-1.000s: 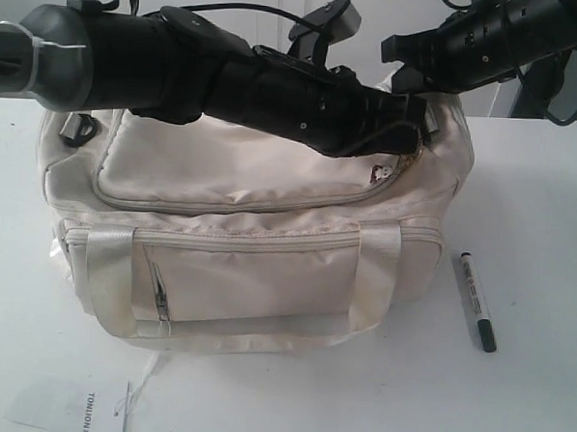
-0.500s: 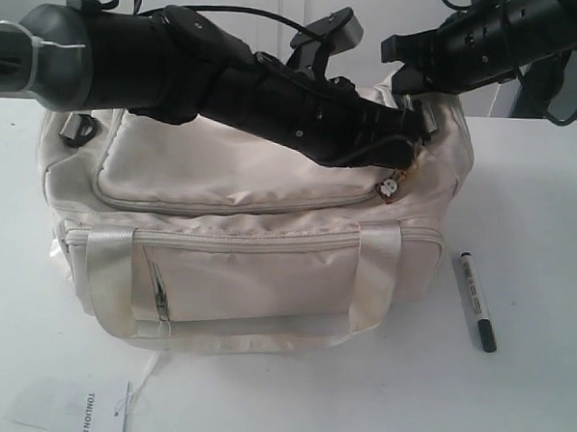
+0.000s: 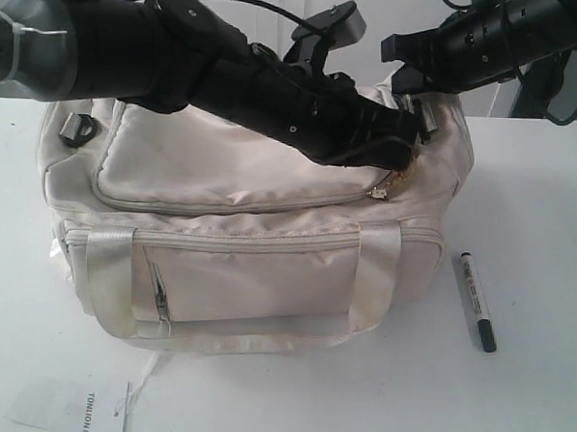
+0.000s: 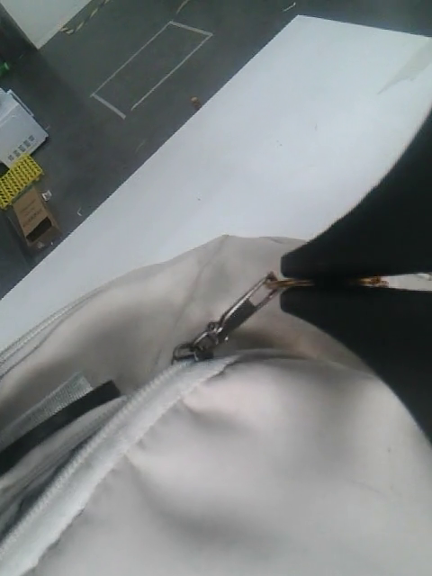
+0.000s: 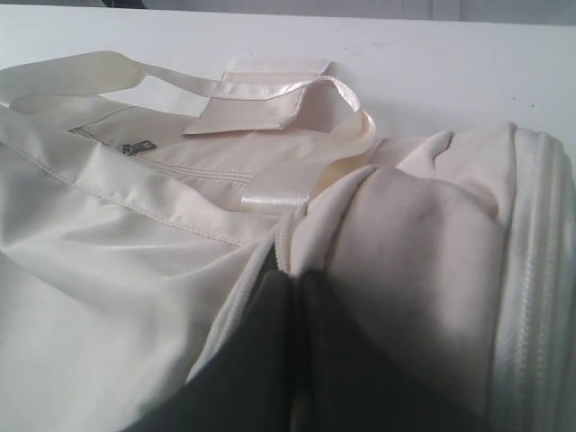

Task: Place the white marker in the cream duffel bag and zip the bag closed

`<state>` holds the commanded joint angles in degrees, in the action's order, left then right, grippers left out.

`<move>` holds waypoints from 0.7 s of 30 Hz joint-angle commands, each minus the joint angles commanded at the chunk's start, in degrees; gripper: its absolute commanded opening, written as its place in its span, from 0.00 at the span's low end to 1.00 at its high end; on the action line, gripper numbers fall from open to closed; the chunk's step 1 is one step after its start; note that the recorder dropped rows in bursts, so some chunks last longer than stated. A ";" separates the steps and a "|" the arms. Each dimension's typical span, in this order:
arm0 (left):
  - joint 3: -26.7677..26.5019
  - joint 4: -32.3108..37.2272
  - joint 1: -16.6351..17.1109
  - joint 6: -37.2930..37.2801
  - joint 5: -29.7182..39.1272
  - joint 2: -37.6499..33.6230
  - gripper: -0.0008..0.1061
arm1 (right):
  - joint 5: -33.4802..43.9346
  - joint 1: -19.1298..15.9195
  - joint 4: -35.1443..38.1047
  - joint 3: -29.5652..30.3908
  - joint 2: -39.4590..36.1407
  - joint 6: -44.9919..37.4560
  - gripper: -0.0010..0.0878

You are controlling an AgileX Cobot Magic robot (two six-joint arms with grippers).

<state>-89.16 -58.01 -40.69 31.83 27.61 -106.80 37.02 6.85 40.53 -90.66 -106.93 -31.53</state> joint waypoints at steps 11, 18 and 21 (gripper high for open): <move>0.00 4.57 0.00 -3.14 1.66 0.10 0.01 | 0.12 0.00 0.00 0.00 0.00 0.53 0.01; 0.00 4.70 0.00 -3.14 1.90 0.10 0.01 | 0.45 0.00 -0.12 0.00 0.00 0.71 0.01; 0.00 4.98 0.00 -3.14 2.02 0.10 0.01 | 0.57 0.00 -0.12 0.00 0.00 0.71 0.01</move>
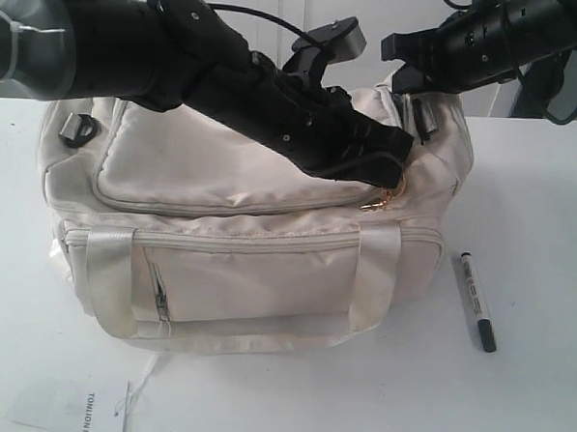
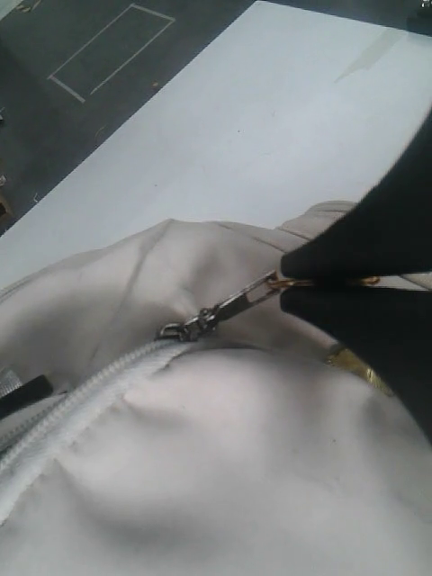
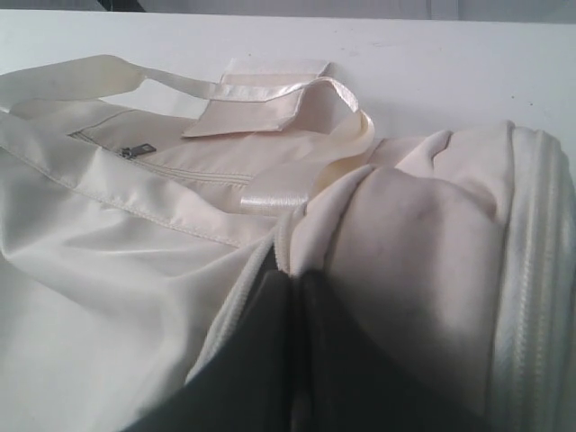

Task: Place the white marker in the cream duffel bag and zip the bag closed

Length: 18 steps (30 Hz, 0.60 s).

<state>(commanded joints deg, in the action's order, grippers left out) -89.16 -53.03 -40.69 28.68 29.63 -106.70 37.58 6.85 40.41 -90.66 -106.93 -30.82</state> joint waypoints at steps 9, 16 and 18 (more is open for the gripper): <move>0.00 2.09 0.00 -1.97 -0.30 0.00 0.01 | 0.00 0.00 0.00 0.00 0.00 0.11 0.01; 0.00 2.09 0.00 -3.01 -0.54 0.12 0.01 | 0.10 0.00 0.00 0.00 0.00 0.09 0.01; 0.00 2.09 0.00 -3.01 -0.54 0.12 0.01 | 0.10 0.00 0.00 0.00 0.00 0.09 0.01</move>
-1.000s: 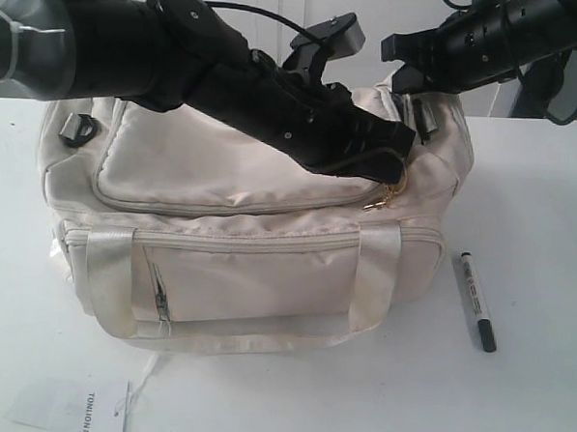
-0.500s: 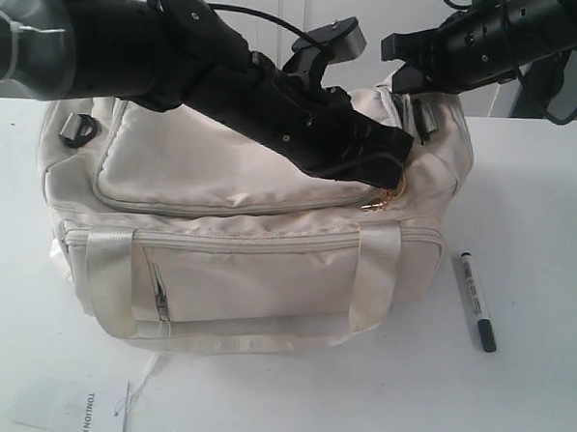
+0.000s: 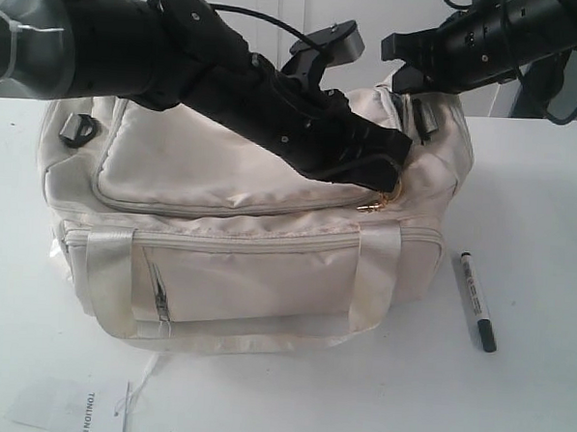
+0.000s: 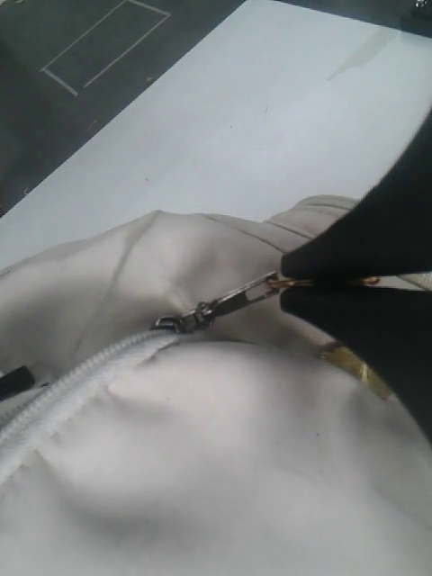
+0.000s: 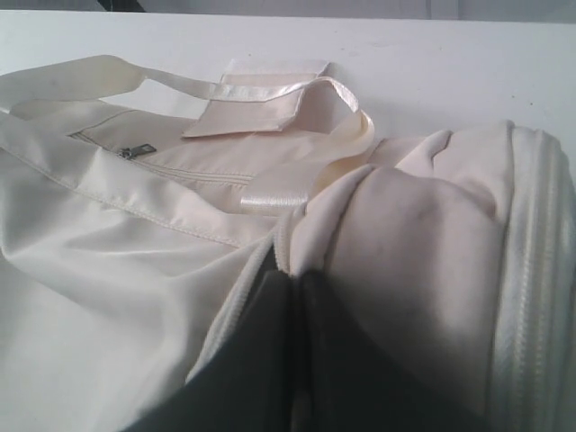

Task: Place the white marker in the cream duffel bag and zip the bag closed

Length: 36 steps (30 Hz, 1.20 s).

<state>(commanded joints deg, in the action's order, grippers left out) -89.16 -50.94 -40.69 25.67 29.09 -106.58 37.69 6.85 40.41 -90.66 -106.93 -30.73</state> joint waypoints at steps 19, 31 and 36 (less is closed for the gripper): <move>0.00 2.11 0.00 -0.21 2.38 0.00 0.01 | 1.01 0.00 -0.22 0.00 0.00 0.00 0.01; 0.00 2.61 0.00 -0.21 3.24 0.00 0.01 | 1.24 -0.10 -0.37 0.00 0.00 0.00 0.01; 0.00 2.61 0.00 -0.21 3.65 0.00 0.01 | 1.75 -0.34 -0.60 0.00 0.00 0.00 0.01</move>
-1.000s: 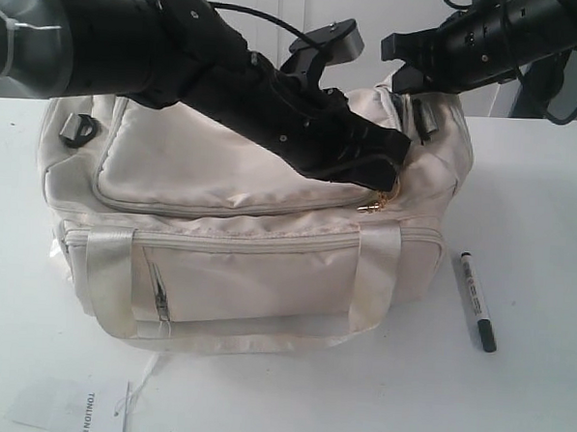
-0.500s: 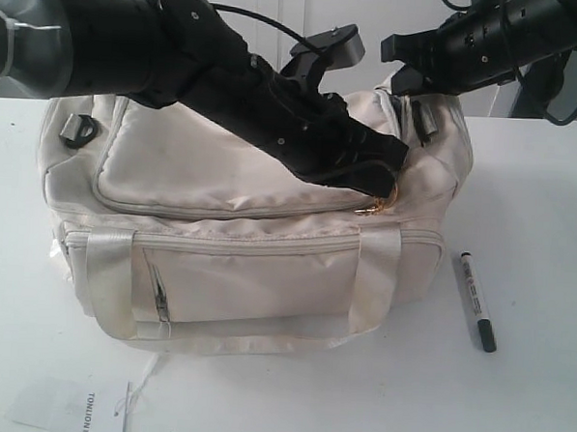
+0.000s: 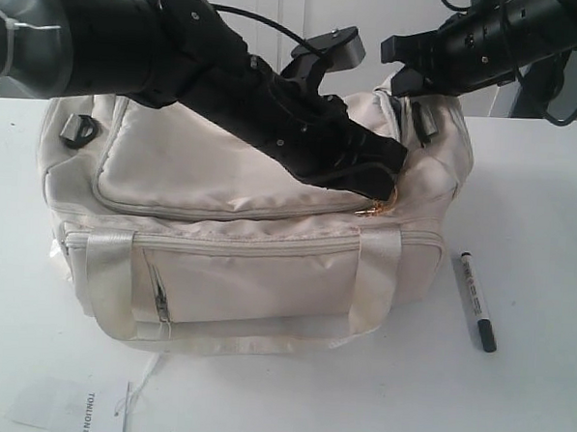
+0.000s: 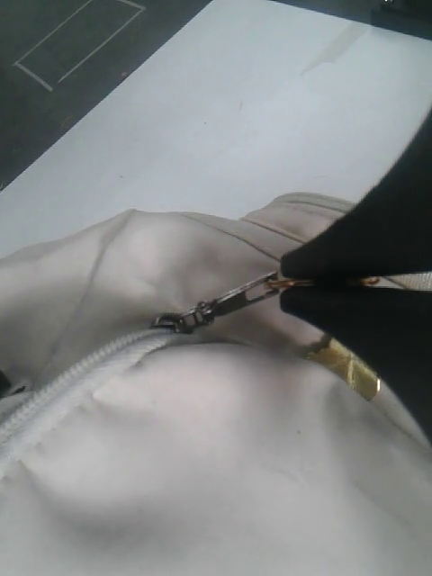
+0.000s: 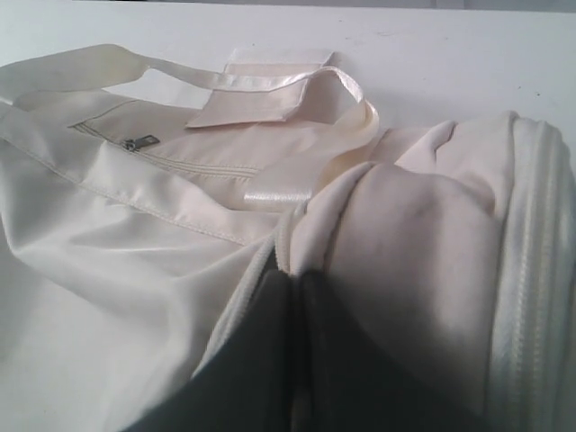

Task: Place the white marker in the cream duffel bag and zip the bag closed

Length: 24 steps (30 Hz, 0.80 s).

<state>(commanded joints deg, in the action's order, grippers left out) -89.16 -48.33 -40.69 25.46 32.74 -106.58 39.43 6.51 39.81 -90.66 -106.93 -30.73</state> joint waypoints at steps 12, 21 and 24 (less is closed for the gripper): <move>0.00 0.27 0.00 0.00 0.14 0.00 0.01 | 8.61 -2.60 -0.76 -4.43 -1.16 0.03 0.01; -0.12 0.27 0.00 0.00 0.09 0.00 0.01 | 9.35 -2.60 -1.91 -6.96 -3.92 1.25 0.01; -0.12 0.49 0.00 0.00 -0.17 0.00 0.01 | 9.48 -2.60 -1.91 -7.61 -4.03 1.25 0.01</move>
<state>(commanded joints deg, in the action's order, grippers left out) -89.28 -47.84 -40.69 25.46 32.57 -106.58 48.92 3.91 37.90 -98.26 -110.96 -29.48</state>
